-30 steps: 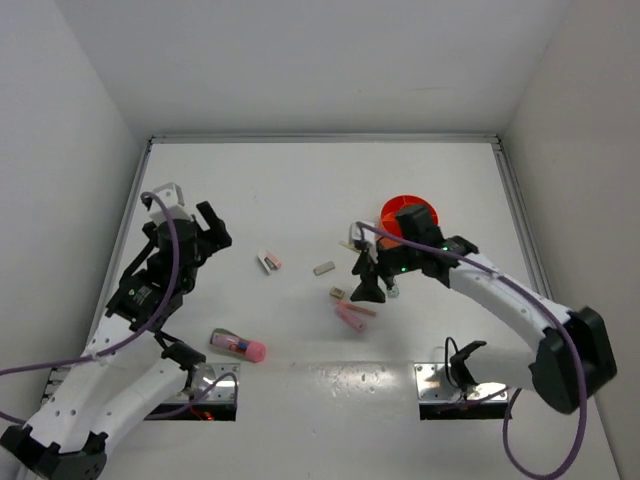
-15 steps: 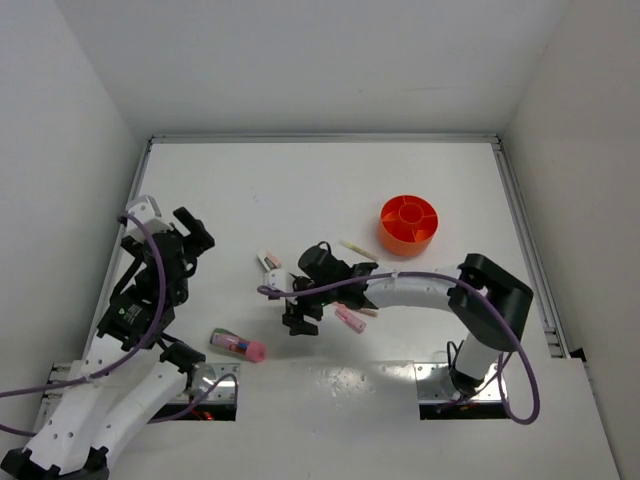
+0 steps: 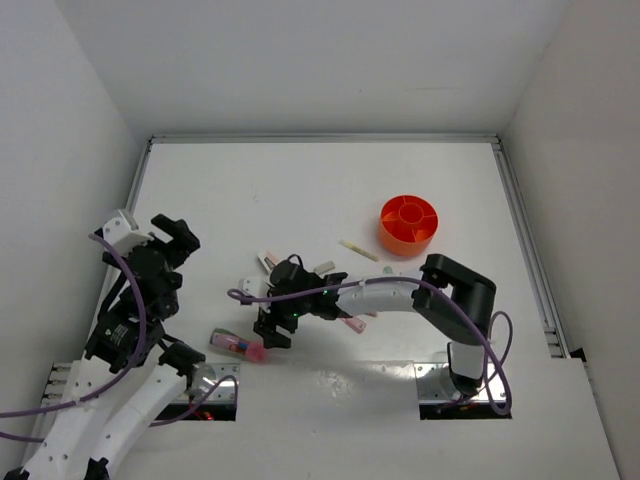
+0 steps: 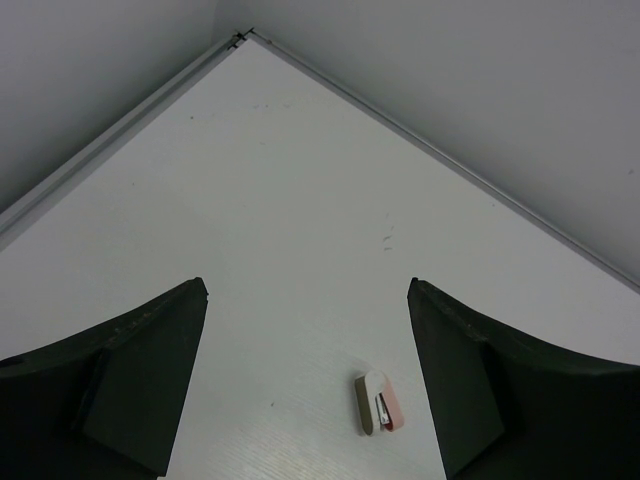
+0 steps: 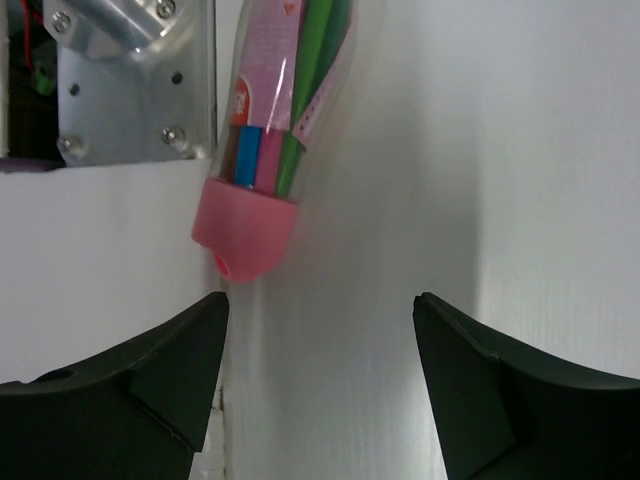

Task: Sort the stationery into containers
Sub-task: Pick up the stationery from the corner of the board.

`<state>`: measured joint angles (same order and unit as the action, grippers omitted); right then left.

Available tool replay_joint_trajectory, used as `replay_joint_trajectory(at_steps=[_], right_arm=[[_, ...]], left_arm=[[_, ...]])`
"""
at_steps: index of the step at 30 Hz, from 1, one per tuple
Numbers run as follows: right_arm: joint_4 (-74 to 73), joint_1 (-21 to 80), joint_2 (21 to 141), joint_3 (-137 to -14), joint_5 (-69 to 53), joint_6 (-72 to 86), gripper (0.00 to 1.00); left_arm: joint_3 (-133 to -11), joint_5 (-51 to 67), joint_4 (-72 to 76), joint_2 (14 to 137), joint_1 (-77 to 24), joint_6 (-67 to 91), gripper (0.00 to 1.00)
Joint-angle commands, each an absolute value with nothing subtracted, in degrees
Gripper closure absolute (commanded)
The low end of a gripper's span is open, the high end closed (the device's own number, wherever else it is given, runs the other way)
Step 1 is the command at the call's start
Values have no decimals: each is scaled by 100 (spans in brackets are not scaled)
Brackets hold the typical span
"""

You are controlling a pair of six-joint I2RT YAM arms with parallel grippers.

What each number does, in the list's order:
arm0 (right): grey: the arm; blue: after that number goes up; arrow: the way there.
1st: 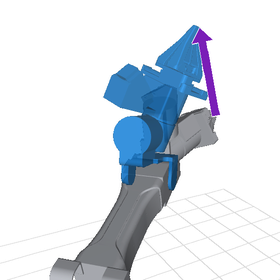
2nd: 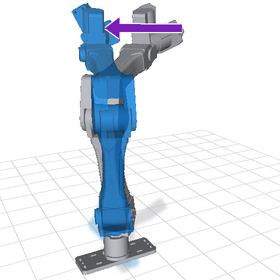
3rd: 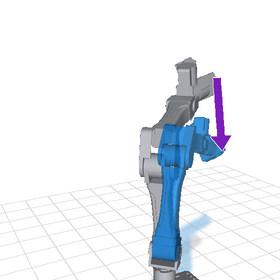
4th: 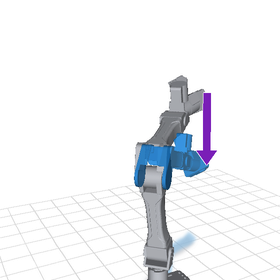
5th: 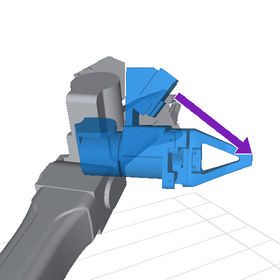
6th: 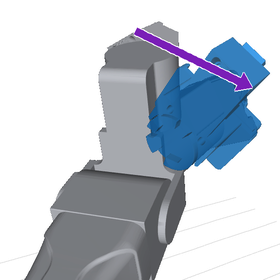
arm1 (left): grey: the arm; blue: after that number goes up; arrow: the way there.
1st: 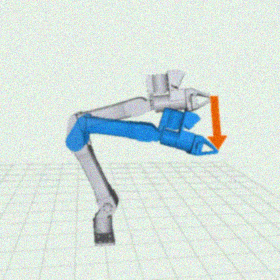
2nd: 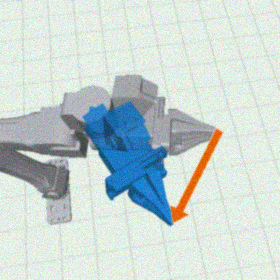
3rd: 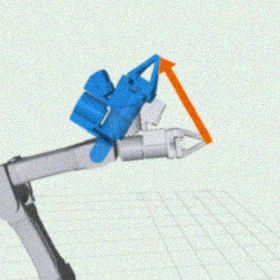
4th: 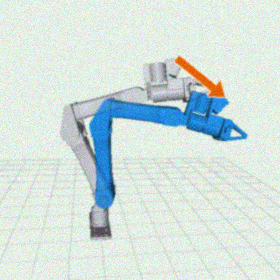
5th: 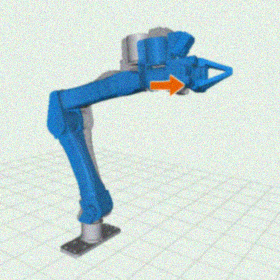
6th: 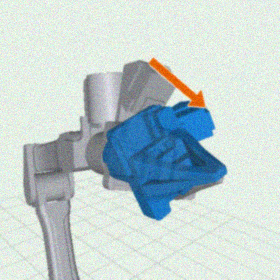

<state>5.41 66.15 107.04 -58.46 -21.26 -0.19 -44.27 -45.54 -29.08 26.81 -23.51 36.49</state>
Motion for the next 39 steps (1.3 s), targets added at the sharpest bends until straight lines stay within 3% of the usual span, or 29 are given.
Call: replay_joint_trajectory(at_steps=[1, 31, 39], right_arm=[[563, 6784, 10688, -6231, -2276, 536, 24], [-18, 7365, 11821, -7374, -1011, 791, 21], [-18, 7365, 11979, -7374, -510, 686, 30]], left_arm=[[-4412, -4676, -2760, 2593, -2276, 3665, 13], [-4359, -5203, -2883, 1978, -2276, 3911, 13], [-4359, -5203, -2883, 1925, -2276, 3964, 13]])
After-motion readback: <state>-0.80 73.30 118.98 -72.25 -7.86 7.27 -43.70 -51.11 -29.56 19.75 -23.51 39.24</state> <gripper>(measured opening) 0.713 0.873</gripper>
